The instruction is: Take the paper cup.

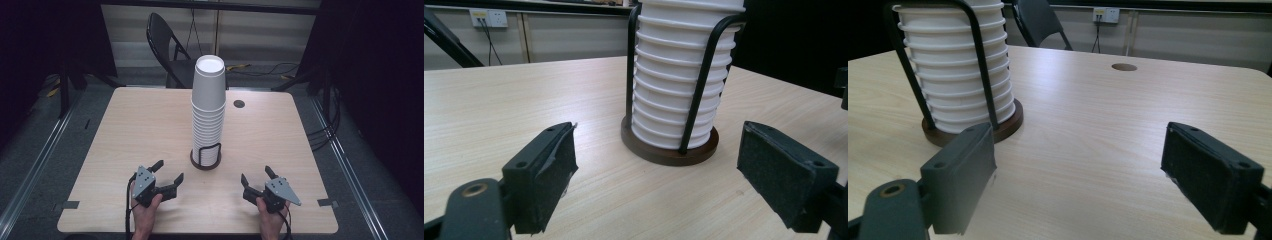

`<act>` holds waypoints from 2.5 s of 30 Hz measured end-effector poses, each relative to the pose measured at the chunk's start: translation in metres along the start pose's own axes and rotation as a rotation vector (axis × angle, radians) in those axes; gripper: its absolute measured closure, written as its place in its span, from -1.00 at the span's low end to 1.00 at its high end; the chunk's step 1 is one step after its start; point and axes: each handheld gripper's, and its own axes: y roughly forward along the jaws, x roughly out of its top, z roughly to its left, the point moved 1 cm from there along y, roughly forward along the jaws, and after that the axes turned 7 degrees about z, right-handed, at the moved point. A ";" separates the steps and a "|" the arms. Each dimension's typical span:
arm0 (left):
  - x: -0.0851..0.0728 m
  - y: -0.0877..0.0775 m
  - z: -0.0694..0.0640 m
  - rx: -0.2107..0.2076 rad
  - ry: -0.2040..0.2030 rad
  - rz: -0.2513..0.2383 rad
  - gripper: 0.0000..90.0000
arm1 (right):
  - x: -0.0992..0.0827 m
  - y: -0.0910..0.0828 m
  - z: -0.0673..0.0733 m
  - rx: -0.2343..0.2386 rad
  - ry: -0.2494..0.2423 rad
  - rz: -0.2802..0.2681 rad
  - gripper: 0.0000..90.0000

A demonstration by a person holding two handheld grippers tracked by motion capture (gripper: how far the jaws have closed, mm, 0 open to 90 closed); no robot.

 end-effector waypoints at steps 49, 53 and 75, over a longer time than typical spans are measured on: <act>0.101 -0.013 -0.005 -0.134 0.096 -0.018 -0.64 | 0.000 0.001 0.002 0.018 -0.021 0.017 -0.69; 0.112 -0.012 -0.006 -0.146 0.091 -0.028 -0.61 | 0.000 0.001 0.000 0.028 -0.006 0.015 -0.69; 0.167 -0.007 -0.005 -0.161 0.147 -0.084 -0.65 | 0.000 0.000 -0.002 0.039 0.010 0.006 -0.69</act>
